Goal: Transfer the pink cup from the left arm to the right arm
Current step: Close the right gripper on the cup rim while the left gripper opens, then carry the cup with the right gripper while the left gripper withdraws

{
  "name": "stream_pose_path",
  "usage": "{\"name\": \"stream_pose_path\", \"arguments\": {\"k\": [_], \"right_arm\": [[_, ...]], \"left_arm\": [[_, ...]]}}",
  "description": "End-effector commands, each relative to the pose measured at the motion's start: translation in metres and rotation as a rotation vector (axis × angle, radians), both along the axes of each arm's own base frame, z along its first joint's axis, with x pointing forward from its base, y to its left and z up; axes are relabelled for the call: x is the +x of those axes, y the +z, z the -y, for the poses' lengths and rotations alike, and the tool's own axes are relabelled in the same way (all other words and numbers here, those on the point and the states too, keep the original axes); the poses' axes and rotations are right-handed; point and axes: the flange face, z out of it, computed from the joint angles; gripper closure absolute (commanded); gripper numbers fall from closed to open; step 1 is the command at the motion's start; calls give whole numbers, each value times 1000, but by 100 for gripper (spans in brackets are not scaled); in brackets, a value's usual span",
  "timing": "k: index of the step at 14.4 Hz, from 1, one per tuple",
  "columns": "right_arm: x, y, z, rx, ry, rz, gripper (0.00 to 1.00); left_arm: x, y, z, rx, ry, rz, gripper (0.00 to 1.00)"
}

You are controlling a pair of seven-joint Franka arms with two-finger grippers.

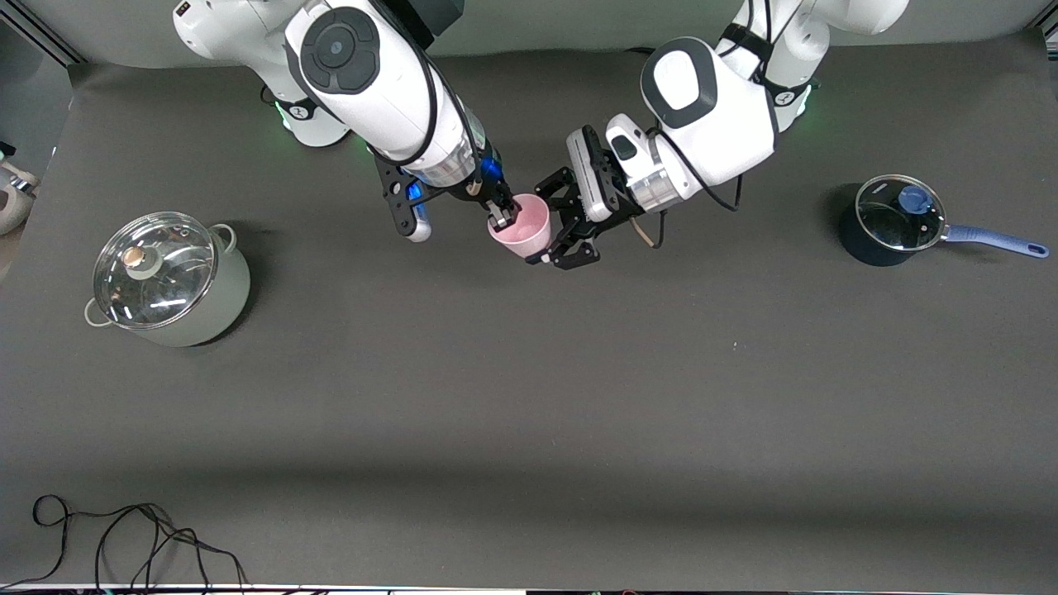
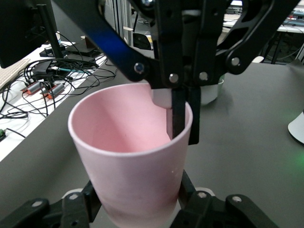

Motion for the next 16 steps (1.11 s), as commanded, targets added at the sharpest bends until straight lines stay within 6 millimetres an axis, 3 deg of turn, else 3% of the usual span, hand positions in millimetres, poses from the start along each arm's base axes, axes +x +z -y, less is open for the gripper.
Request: {"name": "stream_pose_path", "arguments": {"k": [1,5,6,8,9,13,16], "right_arm": [[0,2,-2,-19,5,3,100],[8,8,8,-14,3,18,100],[9,10,11,-12,7,24,100],[15,29,20,1,17,50,100],[20,37,29,3,12,51,100],[28,62,68,-10,74,38,100],[35,89,114,-2,155,50,100]], "left_arm": [[2,8,-3,-10,28,16,58],[3,8,-3,-10,30,16,54],[4,13,-2,-17,33,17,47],[7,19,-2,-34,67,-18,15],[9,19,-5,-32,71,-18,4],[13,12,-9,-20,74,-20,1],[36,-5,-36,-10,122,-53,1]]}}
